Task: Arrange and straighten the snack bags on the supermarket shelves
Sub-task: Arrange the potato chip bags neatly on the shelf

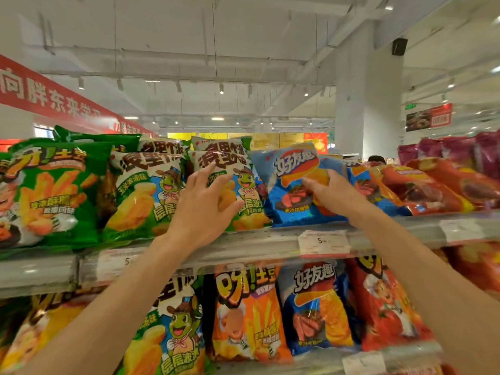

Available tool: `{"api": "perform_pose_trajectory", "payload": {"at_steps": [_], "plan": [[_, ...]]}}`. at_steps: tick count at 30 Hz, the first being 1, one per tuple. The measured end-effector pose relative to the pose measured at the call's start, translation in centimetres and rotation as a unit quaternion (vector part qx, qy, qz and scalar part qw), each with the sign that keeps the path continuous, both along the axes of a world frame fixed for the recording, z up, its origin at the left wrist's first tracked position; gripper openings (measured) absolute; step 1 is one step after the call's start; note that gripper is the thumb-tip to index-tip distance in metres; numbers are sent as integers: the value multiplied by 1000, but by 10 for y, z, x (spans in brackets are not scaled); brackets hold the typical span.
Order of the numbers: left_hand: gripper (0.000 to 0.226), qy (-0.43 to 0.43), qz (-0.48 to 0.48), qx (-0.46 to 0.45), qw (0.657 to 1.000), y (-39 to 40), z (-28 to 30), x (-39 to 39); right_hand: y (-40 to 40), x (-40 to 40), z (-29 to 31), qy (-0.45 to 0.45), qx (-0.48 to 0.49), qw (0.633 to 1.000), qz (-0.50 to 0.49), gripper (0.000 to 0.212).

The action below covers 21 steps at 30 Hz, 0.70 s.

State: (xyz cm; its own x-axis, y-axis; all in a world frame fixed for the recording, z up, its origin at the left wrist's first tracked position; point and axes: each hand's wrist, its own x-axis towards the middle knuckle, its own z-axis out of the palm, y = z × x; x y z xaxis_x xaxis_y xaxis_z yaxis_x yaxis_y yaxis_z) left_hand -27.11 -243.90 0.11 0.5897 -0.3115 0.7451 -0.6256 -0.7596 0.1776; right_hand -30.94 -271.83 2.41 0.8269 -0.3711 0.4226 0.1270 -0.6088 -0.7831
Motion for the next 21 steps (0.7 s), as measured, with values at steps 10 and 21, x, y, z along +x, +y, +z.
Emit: {"api": "perform_pose_trajectory", "payload": {"at_steps": [10, 21], "plan": [[57, 25, -22, -5, 999, 6, 1, 0, 14, 5, -20, -43, -275, 960, -37, 77], [60, 15, 26, 48, 998, 3, -7, 2, 13, 17, -23, 40, -290, 956, -30, 80]]}}
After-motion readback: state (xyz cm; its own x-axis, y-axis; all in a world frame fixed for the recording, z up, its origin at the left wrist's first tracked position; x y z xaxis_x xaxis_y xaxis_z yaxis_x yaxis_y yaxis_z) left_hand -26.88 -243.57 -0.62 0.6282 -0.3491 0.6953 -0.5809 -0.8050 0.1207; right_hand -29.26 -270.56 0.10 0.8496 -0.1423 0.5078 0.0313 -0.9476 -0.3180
